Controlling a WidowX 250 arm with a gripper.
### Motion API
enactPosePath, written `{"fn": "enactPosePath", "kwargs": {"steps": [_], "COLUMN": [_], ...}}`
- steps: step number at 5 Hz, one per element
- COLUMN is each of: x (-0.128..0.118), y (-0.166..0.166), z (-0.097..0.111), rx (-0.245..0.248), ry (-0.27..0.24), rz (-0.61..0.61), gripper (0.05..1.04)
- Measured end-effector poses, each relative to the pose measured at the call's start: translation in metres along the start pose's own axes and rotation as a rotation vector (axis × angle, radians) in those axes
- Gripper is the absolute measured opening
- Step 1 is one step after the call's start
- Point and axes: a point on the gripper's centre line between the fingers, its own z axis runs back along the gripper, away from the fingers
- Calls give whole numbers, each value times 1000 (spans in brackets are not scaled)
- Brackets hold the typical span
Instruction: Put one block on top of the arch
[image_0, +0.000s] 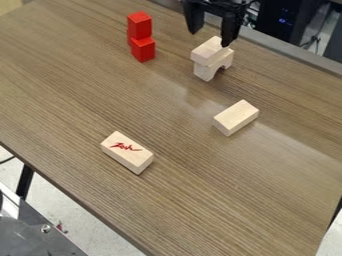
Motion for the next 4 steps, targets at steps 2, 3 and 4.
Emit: {"fn": "enactPosePath", "kwargs": {"steps": [2,3,4], "x": [-18,-22,-26], "y": [-14,-34,-40], "z": [-21,-16,-13], "rx": [-6,-3,2], "ry": [66,51,36], "rz": [-45,-111,-139], "gripper": [999,999,999]}}
